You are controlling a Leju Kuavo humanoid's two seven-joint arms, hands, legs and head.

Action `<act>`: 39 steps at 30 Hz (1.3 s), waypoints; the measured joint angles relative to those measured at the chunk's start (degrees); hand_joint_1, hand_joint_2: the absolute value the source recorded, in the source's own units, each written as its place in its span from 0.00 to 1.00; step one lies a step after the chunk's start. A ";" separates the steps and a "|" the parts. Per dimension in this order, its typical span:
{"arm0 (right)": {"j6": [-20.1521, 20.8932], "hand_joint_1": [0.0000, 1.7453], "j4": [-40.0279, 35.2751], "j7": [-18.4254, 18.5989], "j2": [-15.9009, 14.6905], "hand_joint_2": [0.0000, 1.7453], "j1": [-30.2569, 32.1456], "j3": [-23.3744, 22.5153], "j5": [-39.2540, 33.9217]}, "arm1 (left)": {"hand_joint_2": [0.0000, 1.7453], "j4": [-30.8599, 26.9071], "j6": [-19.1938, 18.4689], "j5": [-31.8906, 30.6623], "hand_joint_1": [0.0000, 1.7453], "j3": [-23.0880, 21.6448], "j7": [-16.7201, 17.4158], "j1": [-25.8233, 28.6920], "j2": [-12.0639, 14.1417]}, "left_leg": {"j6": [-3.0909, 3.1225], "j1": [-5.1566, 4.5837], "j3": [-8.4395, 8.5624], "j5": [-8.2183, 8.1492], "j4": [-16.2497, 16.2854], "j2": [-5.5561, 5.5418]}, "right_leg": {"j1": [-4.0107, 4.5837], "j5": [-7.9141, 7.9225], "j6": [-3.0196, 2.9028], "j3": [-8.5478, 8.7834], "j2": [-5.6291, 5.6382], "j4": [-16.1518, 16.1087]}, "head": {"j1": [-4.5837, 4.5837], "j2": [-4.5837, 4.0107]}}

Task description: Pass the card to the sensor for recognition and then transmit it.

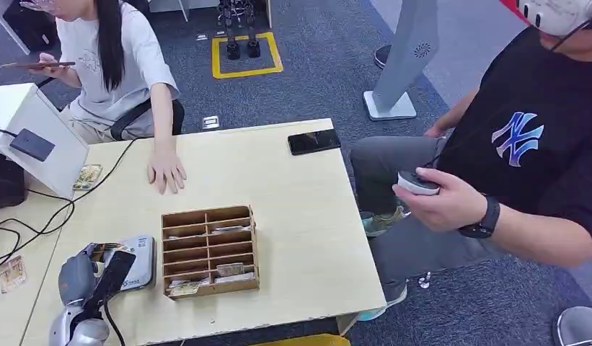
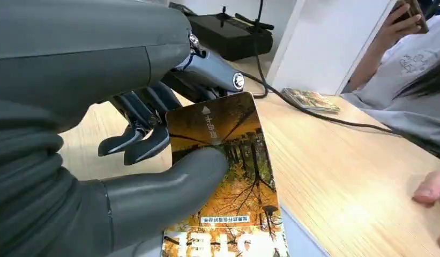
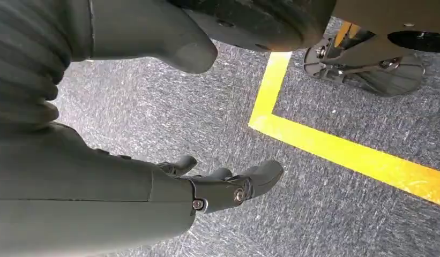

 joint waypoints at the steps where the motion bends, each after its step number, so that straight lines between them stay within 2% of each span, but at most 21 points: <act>1: 0.00 0.00 0.00 0.00 0.00 1.00 0.01 0.00 -0.02 | 1.00 0.24 -0.78 1.66 1.00 0.02 -1.54 -0.07 0.00 | 0.00 0.00 0.02 0.00 0.00 0.00 | 0.00 0.00 0.00 0.00 0.00 0.00 | 0.00 0.00; 3: 0.00 0.00 0.00 0.00 0.00 1.00 0.01 0.00 -0.13 | 1.00 -0.04 -4.74 6.93 1.00 0.28 -5.10 -0.05 -0.17 | 0.00 0.00 0.03 0.01 0.00 0.00 | 0.00 0.00 0.00 0.01 0.00 0.00 | 0.02 0.00; 5: -0.07 0.00 0.00 0.00 0.00 1.00 0.01 0.00 -0.15 | 1.00 -2.54 -10.26 13.21 1.00 0.59 -7.28 0.20 -0.65 | 0.02 0.00 0.01 0.04 0.01 -0.01 | 0.00 0.00 0.00 0.01 -0.02 0.00 | 0.02 0.00; 8: -0.15 0.00 0.00 0.00 0.00 1.00 0.03 0.00 -0.09 | 1.00 -8.51 -17.03 21.73 1.00 0.61 -6.88 0.52 -1.12 | 0.03 0.01 -0.02 0.07 0.01 0.00 | 0.01 0.04 -0.01 -0.01 -0.02 0.00 | 0.02 0.00; 10: -0.15 0.00 0.02 0.00 0.00 1.00 0.03 0.00 0.02 | 1.00 -13.04 -20.08 27.67 1.00 0.63 -6.21 0.46 -1.31 | 0.03 0.01 -0.02 0.07 0.03 0.00 | 0.01 0.06 0.00 -0.04 -0.01 0.00 | 0.00 0.00; 13: -0.07 0.00 0.04 0.15 0.00 1.00 -0.01 0.00 0.35 | 1.00 -18.21 -22.67 33.29 1.00 0.63 -4.98 -0.43 -1.40 | 0.03 0.00 -0.05 0.07 0.03 -0.01 | 0.00 0.06 0.00 -0.04 -0.03 0.00 | 0.02 0.00; 18: 0.00 0.00 0.04 0.15 0.00 1.00 -0.01 0.00 0.83 | 1.00 -22.06 -23.10 34.36 1.00 0.63 -5.00 -0.77 -1.44 | 0.03 0.00 -0.06 0.06 0.03 0.00 | 0.00 0.05 0.01 -0.06 0.00 0.00 | 0.02 0.00; 25: 0.00 0.00 0.07 0.17 0.00 1.00 -0.01 0.00 0.87 | 1.00 -23.69 -22.97 35.58 1.00 0.63 -5.68 -0.85 -1.44 | 0.03 0.00 -0.08 0.07 0.03 0.00 | 0.00 0.05 0.01 -0.09 0.00 0.00 | 0.02 0.00; 32: 0.20 0.00 0.07 0.52 0.00 1.00 -0.14 0.00 2.07 | 1.00 -22.82 -18.14 34.21 1.00 1.09 -6.27 -4.95 -0.22 | 0.03 0.00 -0.10 0.08 0.03 -0.01 | 0.01 0.07 0.00 -0.09 -0.02 0.00 | 0.02 0.00; 34: 0.20 0.00 0.07 0.52 0.00 1.00 -0.23 0.00 2.71 | 1.00 -21.75 -15.17 31.87 1.00 1.27 -7.21 -6.82 0.44 | 0.00 0.01 -0.09 0.10 0.03 -0.01 | 0.01 0.08 -0.01 -0.09 -0.01 0.01 | 0.00 0.00; 36: 0.33 0.00 0.07 0.55 0.00 1.00 -0.36 0.00 4.13 | 1.00 -19.84 -10.28 27.53 1.00 1.42 -8.87 -8.95 1.18 | 0.00 0.01 -0.09 0.10 0.03 -0.01 | 0.01 0.08 -0.01 -0.09 -0.02 0.01 | 0.02 0.00; 39: 0.63 0.00 0.07 0.52 0.00 1.00 -0.59 0.00 5.55 | 1.00 -16.43 -0.57 17.88 1.00 1.42 -10.29 -11.46 1.90 | 0.00 0.00 -0.09 0.10 0.03 0.00 | 0.00 0.08 -0.01 -0.09 0.01 0.01 | 0.00 0.00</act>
